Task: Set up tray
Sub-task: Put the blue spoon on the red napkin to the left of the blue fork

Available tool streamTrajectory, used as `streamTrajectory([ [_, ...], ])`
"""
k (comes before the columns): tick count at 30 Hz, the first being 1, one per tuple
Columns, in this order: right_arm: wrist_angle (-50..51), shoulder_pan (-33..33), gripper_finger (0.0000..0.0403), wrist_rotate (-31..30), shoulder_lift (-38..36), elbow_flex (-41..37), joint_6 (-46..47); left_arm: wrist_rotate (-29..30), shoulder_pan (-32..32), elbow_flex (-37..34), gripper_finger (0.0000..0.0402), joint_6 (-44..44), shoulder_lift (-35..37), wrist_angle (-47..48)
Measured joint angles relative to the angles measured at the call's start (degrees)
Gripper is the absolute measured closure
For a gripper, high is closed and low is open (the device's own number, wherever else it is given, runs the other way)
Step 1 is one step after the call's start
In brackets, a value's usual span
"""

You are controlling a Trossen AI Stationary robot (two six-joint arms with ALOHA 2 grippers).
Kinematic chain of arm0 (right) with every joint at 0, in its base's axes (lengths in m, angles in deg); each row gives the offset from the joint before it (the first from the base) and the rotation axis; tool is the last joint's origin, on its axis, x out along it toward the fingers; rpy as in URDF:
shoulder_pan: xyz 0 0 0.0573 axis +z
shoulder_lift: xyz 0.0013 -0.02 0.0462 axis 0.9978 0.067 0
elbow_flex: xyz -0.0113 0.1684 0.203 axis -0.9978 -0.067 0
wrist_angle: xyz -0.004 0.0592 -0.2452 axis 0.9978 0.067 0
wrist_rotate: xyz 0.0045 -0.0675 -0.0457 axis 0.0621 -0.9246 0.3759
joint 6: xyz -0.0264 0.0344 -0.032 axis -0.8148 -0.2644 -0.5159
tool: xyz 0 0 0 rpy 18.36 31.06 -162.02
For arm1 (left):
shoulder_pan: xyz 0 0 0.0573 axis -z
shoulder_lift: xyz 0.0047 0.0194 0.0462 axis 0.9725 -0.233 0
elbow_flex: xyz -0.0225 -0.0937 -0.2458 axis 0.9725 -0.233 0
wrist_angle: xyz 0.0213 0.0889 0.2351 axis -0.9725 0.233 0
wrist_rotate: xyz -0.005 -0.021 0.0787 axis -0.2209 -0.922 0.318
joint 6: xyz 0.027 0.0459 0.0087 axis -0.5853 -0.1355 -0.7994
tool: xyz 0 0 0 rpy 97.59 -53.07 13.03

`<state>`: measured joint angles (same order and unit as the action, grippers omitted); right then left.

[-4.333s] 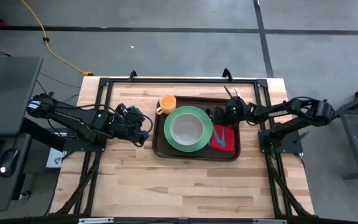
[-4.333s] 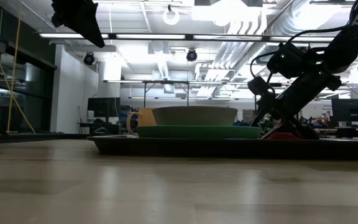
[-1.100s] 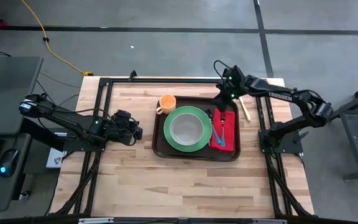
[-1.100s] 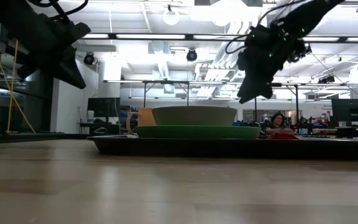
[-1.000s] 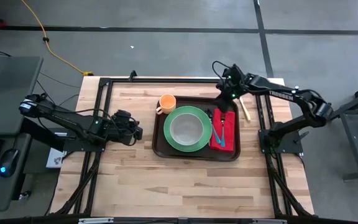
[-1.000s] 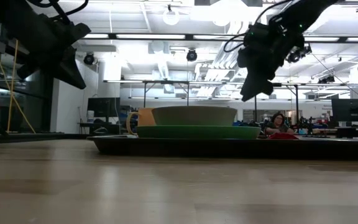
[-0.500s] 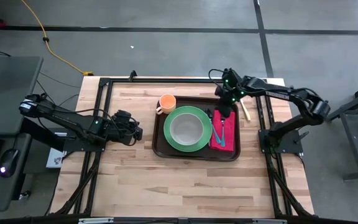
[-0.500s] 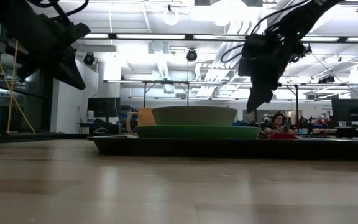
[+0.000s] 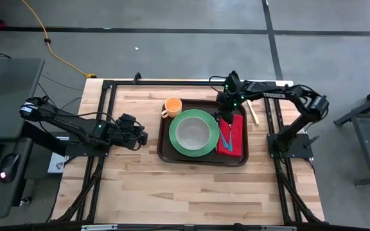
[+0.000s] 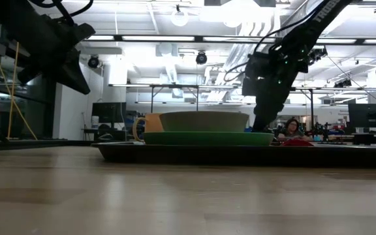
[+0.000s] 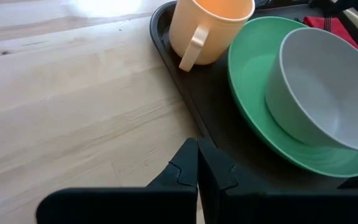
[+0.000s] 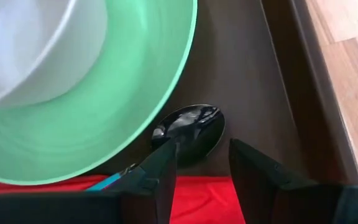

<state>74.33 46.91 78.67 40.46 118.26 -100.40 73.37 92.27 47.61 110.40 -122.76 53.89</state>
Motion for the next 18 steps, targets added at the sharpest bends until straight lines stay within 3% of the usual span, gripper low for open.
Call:
streamTrajectory([
  [18,-4.5,-0.1,0.0277,-1.6,3.9,0.0,-1.5,0.0,0.0,0.0,0.0371,0.0,0.0,0.7],
])
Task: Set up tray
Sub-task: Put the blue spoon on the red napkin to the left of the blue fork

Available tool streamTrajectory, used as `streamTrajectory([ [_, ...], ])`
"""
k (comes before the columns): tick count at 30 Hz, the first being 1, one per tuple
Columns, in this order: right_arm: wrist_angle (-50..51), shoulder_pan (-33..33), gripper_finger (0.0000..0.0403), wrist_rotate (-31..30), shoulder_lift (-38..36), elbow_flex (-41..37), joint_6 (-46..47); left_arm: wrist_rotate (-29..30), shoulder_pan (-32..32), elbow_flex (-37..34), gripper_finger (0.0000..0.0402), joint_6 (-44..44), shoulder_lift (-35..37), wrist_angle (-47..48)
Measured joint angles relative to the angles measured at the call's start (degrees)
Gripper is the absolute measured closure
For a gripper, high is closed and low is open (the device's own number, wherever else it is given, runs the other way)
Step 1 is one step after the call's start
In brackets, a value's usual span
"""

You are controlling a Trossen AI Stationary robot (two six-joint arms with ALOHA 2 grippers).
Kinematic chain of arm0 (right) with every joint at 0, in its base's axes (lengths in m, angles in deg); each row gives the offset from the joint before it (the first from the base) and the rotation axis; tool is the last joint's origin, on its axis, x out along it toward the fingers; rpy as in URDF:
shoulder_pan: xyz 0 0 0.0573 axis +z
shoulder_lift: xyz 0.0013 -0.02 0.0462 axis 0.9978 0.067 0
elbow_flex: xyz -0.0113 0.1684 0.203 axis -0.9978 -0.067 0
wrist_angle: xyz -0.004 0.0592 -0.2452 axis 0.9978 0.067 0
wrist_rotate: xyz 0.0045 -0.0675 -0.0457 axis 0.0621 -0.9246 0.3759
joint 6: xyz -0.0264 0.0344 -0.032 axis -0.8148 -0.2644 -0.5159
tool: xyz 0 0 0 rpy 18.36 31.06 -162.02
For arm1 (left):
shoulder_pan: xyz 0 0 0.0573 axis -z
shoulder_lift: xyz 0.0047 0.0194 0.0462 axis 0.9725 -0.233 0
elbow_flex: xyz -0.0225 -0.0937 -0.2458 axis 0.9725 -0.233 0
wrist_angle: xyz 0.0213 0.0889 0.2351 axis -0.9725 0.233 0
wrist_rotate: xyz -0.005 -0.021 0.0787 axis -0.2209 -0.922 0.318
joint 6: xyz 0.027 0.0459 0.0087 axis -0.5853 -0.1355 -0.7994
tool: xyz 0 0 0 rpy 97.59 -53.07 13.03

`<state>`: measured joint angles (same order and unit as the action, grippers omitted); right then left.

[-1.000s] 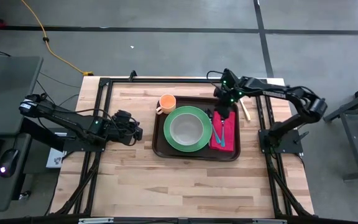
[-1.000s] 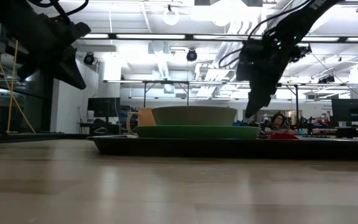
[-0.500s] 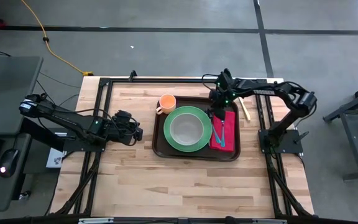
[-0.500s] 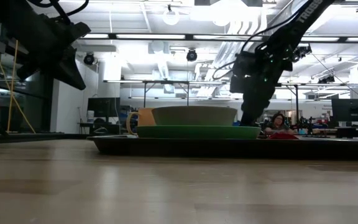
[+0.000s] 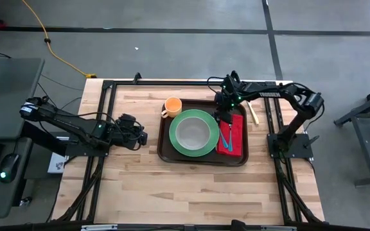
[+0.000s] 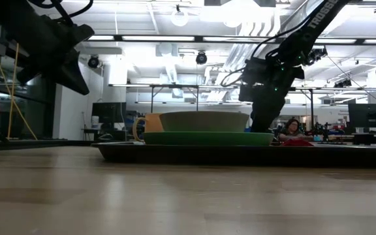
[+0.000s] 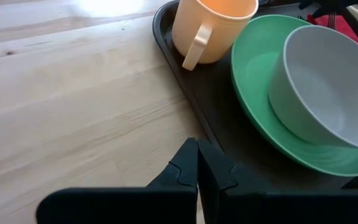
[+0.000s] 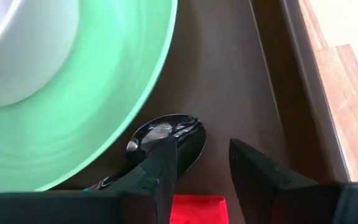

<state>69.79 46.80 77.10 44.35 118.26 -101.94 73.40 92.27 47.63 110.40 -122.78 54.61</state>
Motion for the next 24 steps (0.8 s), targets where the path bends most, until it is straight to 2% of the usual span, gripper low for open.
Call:
streamTrajectory([
  [11,-0.5,0.0,0.0277,-1.0,2.8,0.0,-0.2,-0.3,0.0,0.0,0.0371,0.0,0.0,0.8],
  [24,-1.5,0.0,0.0277,0.5,3.1,0.0,0.2,-1.6,0.0,0.0,0.0371,0.0,0.0,1.3],
])
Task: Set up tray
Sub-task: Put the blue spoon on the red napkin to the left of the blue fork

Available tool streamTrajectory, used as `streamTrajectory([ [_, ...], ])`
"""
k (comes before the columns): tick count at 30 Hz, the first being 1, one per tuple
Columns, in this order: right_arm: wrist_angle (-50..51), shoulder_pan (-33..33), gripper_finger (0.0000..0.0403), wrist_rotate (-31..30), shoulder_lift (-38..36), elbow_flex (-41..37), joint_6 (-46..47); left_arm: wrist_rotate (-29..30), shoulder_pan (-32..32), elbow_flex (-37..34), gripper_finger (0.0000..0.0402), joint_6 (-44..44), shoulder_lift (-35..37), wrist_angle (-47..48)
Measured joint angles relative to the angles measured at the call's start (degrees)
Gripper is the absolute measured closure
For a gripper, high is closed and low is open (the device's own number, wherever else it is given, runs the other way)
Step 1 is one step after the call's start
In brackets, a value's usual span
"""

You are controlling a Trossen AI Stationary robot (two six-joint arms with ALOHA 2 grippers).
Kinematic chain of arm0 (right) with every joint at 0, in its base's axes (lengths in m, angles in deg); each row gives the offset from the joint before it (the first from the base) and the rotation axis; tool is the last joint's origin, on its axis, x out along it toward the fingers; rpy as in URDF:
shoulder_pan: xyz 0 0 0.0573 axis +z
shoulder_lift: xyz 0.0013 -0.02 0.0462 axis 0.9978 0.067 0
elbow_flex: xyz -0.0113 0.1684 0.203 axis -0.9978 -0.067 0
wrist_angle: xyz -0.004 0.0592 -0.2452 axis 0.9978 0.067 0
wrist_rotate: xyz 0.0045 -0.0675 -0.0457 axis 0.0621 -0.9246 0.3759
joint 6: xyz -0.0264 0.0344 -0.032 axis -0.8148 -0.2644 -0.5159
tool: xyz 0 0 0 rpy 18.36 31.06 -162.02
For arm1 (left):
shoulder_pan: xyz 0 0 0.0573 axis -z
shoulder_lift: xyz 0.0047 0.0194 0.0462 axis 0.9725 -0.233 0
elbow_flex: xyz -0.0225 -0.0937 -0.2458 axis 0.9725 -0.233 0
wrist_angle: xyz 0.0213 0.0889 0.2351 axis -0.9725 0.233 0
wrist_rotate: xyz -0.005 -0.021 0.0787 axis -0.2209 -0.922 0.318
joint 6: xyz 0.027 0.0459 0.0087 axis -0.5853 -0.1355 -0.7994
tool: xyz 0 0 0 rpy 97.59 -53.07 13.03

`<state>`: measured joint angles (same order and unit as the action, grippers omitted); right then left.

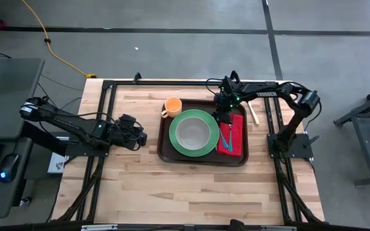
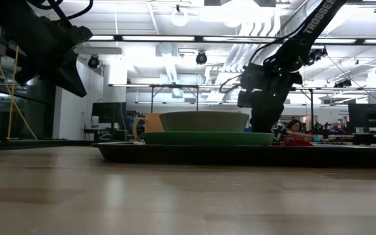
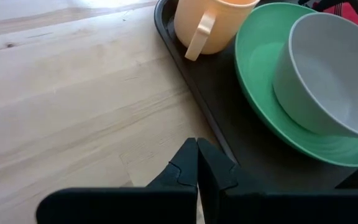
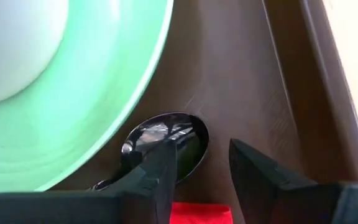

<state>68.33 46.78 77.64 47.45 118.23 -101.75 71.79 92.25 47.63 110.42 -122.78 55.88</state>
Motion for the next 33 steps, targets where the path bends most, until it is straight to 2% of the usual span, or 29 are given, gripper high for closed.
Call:
streamTrajectory([
  [26,0.6,0.0,0.0278,-1.8,1.7,1.1,1.8,-0.1,0.0,0.0,0.0371,0.0,0.0,0.2],
  [33,1.3,0.0,0.0317,-1.7,1.7,1.4,1.8,-0.1,0.0,0.0,0.0371,0.0,0.0,0.7],
])
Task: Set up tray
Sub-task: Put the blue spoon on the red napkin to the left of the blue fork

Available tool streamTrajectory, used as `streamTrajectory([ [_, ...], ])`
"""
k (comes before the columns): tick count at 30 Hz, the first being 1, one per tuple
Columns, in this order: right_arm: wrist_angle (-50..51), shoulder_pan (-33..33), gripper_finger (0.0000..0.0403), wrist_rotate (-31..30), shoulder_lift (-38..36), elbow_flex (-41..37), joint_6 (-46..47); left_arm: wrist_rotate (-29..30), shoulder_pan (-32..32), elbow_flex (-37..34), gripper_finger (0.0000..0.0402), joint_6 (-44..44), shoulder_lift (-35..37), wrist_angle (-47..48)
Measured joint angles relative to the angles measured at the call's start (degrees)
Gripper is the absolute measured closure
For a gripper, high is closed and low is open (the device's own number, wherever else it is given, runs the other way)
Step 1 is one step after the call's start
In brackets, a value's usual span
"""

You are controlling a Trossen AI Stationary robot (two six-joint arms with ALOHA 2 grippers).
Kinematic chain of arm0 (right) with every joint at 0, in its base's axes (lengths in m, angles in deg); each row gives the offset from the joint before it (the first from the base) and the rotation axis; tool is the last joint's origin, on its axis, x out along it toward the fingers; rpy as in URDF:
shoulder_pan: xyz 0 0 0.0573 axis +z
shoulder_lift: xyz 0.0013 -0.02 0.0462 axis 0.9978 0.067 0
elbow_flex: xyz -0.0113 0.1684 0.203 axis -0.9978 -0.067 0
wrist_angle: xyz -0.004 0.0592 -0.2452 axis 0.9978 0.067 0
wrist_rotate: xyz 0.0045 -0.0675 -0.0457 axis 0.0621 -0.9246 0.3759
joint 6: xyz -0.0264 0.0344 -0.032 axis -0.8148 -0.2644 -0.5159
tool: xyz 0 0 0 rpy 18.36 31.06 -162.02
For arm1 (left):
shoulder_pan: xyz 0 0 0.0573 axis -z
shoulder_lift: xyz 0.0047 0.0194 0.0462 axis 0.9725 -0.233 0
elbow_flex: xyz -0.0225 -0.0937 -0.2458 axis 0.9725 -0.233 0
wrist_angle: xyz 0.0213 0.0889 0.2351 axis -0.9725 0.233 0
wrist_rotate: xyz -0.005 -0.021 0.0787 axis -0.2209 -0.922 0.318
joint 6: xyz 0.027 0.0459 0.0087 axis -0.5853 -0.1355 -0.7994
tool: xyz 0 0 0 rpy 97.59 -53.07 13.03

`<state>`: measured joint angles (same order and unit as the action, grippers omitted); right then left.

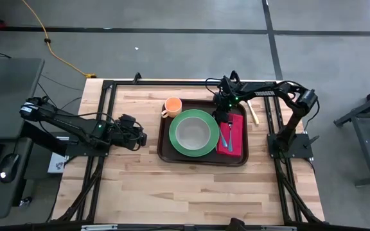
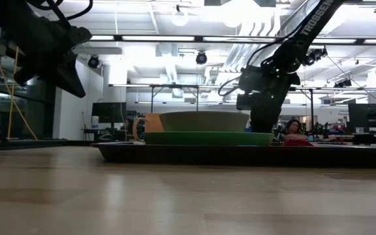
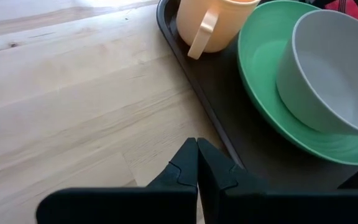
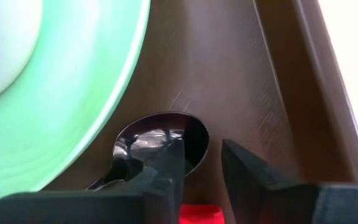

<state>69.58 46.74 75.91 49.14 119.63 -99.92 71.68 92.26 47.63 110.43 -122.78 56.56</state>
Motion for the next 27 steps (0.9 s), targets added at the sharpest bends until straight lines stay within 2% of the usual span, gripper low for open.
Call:
streamTrajectory([
  [13,1.6,-1.9,0.0387,0.7,0.0,0.0,0.9,0.0,0.0,0.0,0.0371,0.1,0.0,0.5],
  [27,2.6,-1.9,0.0395,0.4,0.0,0.0,1.0,0.0,0.0,0.0,0.0371,0.1,0.0,0.5],
])
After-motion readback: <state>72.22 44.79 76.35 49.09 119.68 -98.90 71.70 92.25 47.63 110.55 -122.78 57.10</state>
